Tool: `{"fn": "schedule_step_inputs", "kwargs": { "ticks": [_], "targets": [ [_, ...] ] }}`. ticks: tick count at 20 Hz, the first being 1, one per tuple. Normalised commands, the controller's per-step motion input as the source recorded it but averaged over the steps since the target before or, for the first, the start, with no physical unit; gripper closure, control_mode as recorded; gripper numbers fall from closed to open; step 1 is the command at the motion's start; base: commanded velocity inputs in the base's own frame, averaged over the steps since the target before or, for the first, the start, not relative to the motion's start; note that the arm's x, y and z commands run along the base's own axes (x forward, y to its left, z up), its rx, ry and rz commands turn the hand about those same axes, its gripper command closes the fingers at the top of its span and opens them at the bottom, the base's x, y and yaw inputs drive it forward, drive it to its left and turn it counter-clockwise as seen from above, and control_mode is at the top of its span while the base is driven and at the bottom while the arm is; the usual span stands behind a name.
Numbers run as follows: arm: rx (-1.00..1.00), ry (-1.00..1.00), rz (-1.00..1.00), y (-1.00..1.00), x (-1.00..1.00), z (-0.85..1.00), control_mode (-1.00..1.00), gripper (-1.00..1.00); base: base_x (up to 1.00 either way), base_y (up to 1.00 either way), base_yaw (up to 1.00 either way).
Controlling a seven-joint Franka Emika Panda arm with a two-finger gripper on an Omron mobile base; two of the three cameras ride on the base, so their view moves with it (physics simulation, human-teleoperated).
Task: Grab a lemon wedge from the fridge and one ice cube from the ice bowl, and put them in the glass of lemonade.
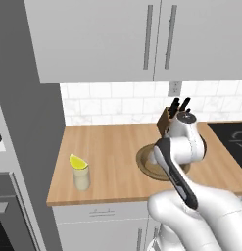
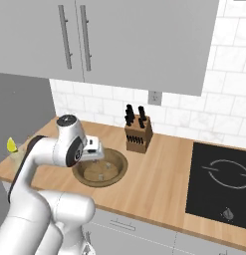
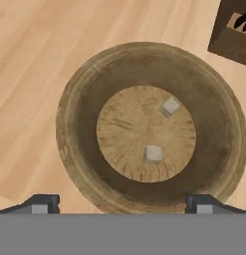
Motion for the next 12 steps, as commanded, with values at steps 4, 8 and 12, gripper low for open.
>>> {"fn": "schedule_step_inputs", "kwargs": {
  "ticks": [4, 8, 12],
  "targets": [
    [0.02, 0.28, -0.16, -0.53, 0.36, -0.20, -1.00, -1.00, 0.00, 0.00, 0.00],
    [0.00, 0.13, -0.07, -0.02, 0.14, -0.43, -1.00, -1.00, 0.00, 0.00, 0.00],
    [0.00, 0.05, 0.00, 0.01, 0.00, -0.46, -1.00, -1.00, 0.00, 0.00, 0.00]
  ]
}}
